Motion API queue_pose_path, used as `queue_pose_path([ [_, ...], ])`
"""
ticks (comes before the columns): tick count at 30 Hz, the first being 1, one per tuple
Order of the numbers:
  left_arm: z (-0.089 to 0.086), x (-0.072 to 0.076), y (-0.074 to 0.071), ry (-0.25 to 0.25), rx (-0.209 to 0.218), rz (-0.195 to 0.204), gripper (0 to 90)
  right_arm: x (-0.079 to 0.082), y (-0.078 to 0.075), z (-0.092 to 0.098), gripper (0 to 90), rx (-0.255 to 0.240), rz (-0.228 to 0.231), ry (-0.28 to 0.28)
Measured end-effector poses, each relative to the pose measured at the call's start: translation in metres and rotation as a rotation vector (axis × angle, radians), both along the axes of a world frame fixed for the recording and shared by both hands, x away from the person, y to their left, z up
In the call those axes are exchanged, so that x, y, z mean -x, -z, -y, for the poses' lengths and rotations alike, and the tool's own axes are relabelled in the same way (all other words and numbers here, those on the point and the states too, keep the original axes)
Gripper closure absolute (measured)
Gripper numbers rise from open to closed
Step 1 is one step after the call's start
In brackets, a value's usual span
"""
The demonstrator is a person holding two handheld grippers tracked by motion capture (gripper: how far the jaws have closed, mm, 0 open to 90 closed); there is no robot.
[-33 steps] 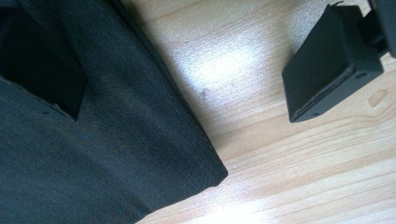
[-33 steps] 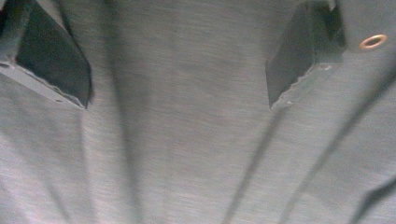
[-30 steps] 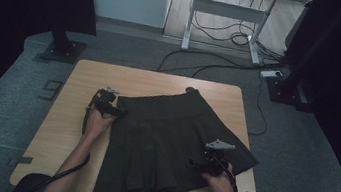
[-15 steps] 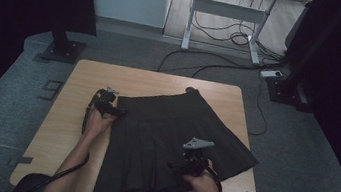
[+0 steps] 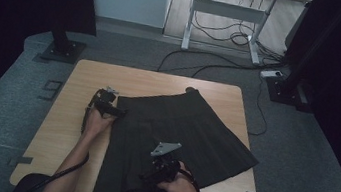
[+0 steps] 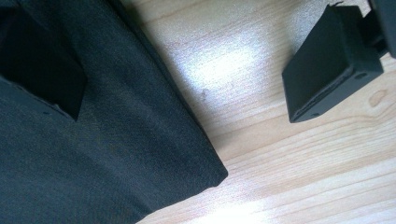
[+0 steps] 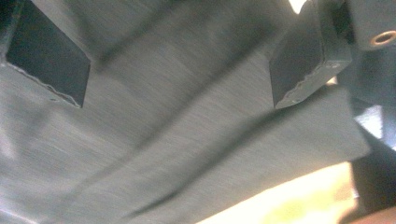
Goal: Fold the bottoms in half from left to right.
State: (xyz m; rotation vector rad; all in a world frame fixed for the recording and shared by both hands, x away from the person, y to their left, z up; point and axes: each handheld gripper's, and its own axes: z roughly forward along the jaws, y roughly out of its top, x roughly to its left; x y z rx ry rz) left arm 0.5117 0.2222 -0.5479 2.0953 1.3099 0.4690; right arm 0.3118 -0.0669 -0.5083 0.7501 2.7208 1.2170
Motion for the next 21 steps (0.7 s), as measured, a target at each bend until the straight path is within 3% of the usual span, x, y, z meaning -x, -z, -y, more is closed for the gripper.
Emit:
queue_pose_path([
  [12, 0.0, -0.001, 0.0, 0.003, 0.001, -0.002, 0.0, 0.02, 0.004, -0.054, 5.1, 0.035, -0.001, -0.177],
  [21, 0.001, -0.001, 0.0, 0.002, 0.0, -0.002, 0.0, 0.033, 0.024, -0.077, 2.4, 0.137, 0.004, -0.277],
])
